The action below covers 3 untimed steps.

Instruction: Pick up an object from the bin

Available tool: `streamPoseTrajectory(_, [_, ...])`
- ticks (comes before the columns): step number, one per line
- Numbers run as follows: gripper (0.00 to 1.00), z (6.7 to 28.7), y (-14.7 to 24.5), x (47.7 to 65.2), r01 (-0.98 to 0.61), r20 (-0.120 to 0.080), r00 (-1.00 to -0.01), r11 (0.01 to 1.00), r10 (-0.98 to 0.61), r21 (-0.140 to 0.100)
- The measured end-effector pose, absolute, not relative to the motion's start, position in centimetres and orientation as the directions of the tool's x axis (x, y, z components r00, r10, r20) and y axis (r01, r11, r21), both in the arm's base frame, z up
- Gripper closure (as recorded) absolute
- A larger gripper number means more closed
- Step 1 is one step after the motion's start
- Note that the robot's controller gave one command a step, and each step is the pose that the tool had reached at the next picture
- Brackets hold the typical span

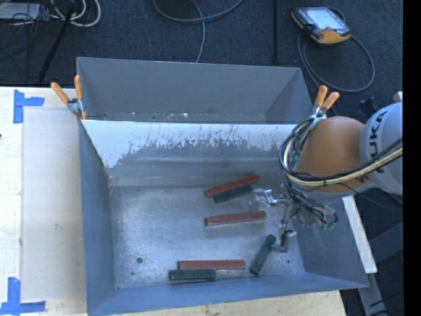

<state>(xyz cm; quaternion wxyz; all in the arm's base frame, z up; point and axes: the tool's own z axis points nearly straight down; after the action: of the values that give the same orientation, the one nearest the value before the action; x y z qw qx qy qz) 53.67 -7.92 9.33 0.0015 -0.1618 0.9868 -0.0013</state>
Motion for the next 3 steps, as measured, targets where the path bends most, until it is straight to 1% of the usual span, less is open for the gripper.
streamPoseTrajectory(1, [1.0, 7.2, -7.6, 52.4, -0.456, -0.005, -0.89, 0.89, -0.456, -0.002])
streamPoseTrajectory(2, [1.0, 7.1, -7.9, 51.9, -0.464, -0.004, -0.886, 0.886, -0.464, -0.001])
streamPoseTrajectory(3, [1.0, 11.9, -9.4, 51.9, -0.46, 0.005, -0.888, 0.888, -0.46, 0.005])
